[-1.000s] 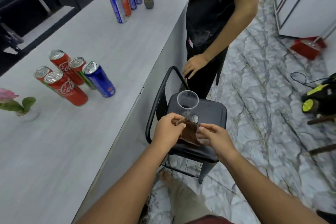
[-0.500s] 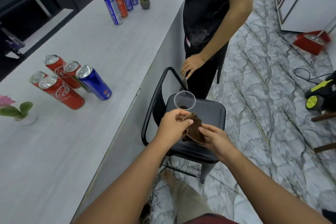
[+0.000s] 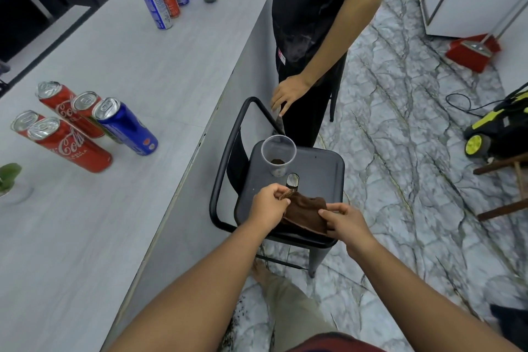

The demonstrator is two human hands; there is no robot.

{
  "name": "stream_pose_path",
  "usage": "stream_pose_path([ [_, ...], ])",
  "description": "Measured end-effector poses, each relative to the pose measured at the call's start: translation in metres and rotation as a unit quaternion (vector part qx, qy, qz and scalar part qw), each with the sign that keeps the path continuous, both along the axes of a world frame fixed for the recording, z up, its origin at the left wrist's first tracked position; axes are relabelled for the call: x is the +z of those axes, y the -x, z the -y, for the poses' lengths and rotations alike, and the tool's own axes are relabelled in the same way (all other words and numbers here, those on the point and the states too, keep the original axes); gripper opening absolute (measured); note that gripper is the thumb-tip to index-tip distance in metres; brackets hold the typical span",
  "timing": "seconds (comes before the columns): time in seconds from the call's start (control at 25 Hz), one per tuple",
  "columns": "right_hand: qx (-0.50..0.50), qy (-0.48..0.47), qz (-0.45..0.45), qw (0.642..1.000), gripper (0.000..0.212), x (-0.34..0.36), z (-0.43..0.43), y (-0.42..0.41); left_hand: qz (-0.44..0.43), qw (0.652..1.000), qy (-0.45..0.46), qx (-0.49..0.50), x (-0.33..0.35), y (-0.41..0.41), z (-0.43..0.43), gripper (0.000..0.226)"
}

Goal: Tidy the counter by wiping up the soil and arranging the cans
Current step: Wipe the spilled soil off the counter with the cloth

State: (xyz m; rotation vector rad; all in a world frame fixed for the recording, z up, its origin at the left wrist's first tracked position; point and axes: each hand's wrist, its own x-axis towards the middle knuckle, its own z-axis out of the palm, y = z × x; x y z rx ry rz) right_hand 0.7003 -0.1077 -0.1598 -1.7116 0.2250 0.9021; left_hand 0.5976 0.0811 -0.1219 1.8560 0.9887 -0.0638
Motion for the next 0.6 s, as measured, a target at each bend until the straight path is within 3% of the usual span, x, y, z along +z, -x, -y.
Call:
stream_pose_path([
  [0.12,0.036,0.054,0.041,0.997,0.01,-0.001,-0.001,0.003,-0.032,0.999,-0.015,-0.029,-0.002,0.004,0.0,0.031],
  [0.28,0.119,0.111,0.193,0.968,0.01,0.022,0.0,0.012,-0.001,0.995,-0.081,-0.063,0.019,0.019,-0.003,0.036],
  [0.44,0.162,0.037,0.253,0.953,0.013,0.067,-0.026,0.034,0.072,0.973,-0.187,-0.113,0.058,0.044,-0.003,0.034],
  [0.6,0.233,-0.006,0.311,0.921,0.018,0.114,-0.068,0.056,0.117,0.927,-0.337,-0.118,0.103,0.075,-0.022,0.033],
])
